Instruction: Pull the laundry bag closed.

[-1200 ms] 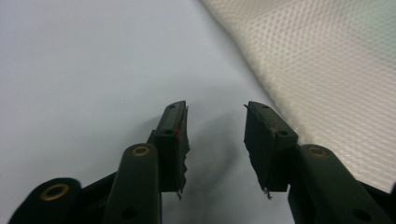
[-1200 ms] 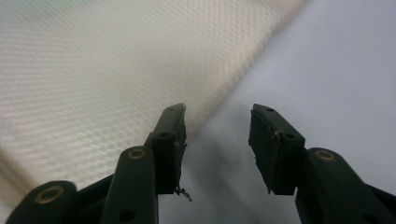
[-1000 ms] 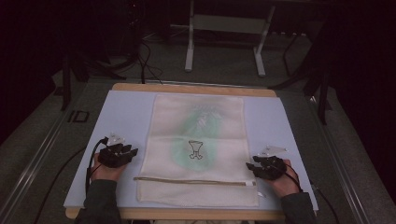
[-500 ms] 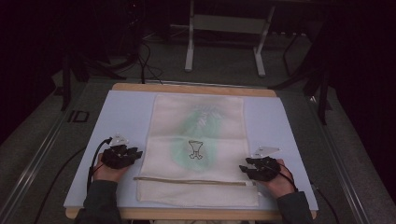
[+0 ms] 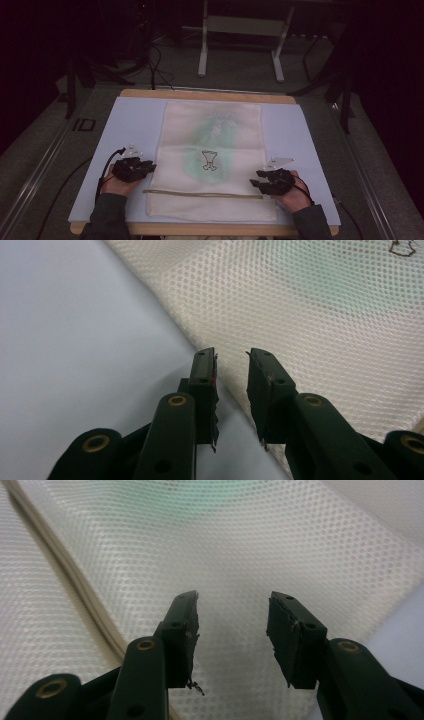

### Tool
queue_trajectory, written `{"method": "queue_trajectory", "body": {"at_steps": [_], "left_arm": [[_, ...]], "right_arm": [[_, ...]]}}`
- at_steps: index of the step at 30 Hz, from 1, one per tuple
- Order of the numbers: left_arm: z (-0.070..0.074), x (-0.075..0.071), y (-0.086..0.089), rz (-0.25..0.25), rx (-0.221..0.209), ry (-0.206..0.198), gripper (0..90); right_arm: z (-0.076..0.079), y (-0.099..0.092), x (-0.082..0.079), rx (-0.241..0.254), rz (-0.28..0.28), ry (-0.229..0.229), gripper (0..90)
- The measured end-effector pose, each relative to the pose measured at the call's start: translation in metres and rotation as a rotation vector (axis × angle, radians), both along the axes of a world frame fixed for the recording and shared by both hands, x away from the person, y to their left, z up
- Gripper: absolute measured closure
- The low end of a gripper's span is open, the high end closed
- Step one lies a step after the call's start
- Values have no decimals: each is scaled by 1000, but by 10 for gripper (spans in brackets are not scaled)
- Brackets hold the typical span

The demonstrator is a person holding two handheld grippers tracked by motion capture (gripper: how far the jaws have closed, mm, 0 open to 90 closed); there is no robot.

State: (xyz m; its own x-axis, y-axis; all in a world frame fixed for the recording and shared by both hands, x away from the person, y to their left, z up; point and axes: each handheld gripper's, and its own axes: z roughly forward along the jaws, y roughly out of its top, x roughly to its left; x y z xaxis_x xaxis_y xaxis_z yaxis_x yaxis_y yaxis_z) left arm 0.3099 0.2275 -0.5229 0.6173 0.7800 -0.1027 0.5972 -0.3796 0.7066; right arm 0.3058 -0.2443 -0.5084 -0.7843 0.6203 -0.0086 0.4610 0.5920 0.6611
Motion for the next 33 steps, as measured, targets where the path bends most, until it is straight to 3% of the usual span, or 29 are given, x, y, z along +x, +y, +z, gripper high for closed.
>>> {"method": "queue_trajectory", "body": {"at_steps": [9, 17, 33], "left_arm": [[-1, 0, -2, -31, -15, 7, 787], [-3, 0, -8, -68, 6, 21, 892], [-6, 2, -10, -94, 25, 49, 896]], "right_arm": [[0, 10, -3, -4, 29, 4, 549], [1, 17, -5, 0, 51, 0, 544], [2, 32, -9, -13, 95, -2, 557]]}}
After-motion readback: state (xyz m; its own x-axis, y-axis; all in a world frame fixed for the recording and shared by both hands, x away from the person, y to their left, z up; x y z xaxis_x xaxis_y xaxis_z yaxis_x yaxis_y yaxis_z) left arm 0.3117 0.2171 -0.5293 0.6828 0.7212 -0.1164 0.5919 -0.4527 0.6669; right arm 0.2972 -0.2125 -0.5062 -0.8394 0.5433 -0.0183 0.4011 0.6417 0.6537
